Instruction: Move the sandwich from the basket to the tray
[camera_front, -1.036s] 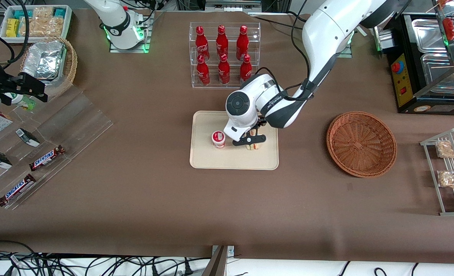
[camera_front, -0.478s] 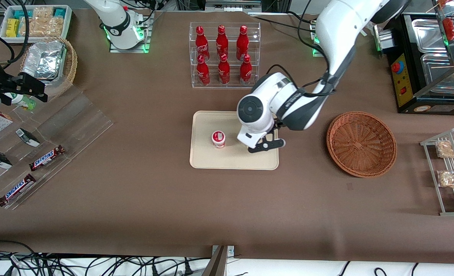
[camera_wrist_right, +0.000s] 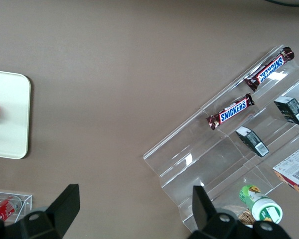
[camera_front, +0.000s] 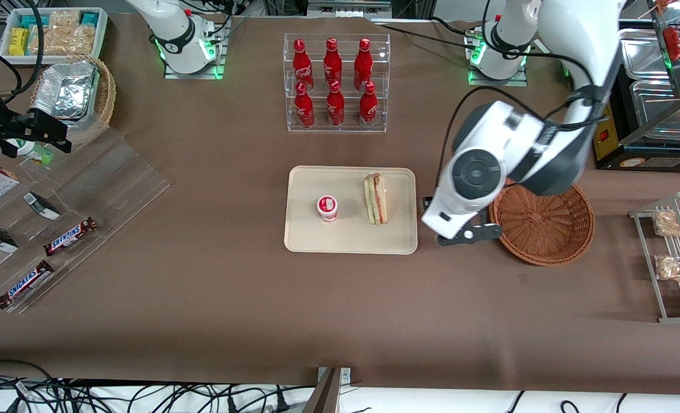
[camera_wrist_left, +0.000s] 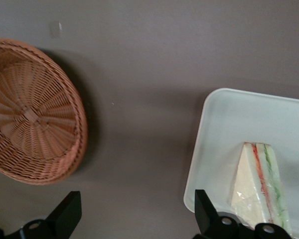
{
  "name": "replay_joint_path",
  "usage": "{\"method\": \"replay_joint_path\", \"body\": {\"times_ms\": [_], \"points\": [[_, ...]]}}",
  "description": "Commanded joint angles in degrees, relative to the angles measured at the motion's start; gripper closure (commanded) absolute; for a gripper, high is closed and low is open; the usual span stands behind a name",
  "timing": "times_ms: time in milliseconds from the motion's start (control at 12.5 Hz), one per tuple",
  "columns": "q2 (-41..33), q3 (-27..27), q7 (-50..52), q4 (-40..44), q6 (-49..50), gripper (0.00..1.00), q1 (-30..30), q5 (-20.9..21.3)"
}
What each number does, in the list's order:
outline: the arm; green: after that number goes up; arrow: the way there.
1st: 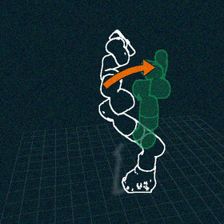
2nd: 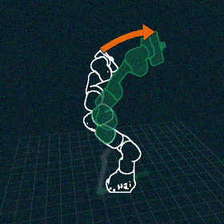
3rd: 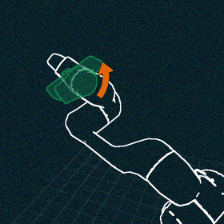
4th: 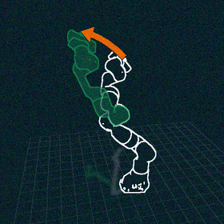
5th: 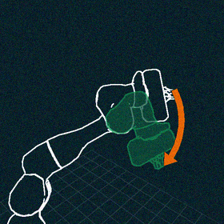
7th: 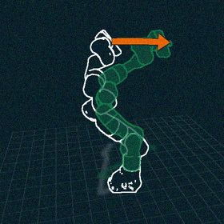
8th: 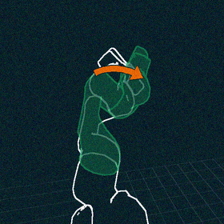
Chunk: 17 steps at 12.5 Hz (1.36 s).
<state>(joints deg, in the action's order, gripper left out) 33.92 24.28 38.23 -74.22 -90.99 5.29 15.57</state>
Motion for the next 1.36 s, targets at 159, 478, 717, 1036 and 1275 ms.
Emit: {"method": "replay_joint_path", "body": {"times_ms": [159,478,717,1036,1275], "points": [[-3.9,-1.2,-13.6,-0.5,2.9,0.0,-5.5,-1.9],[-8.1,-11.9,-28.3,-0.5,5.1,0.0,-4.9,-7.2],[-9.1,-16.7,-36.9,-0.5,5.1,0.0,-4.8,-11.2],[-10.4,-20.2,-45.3,-0.4,4.9,0.0,-4.5,-16.5],[-10.1,-20.7,-45.3,0.0,4.7,0.0,-4.7,-16.0]]}}
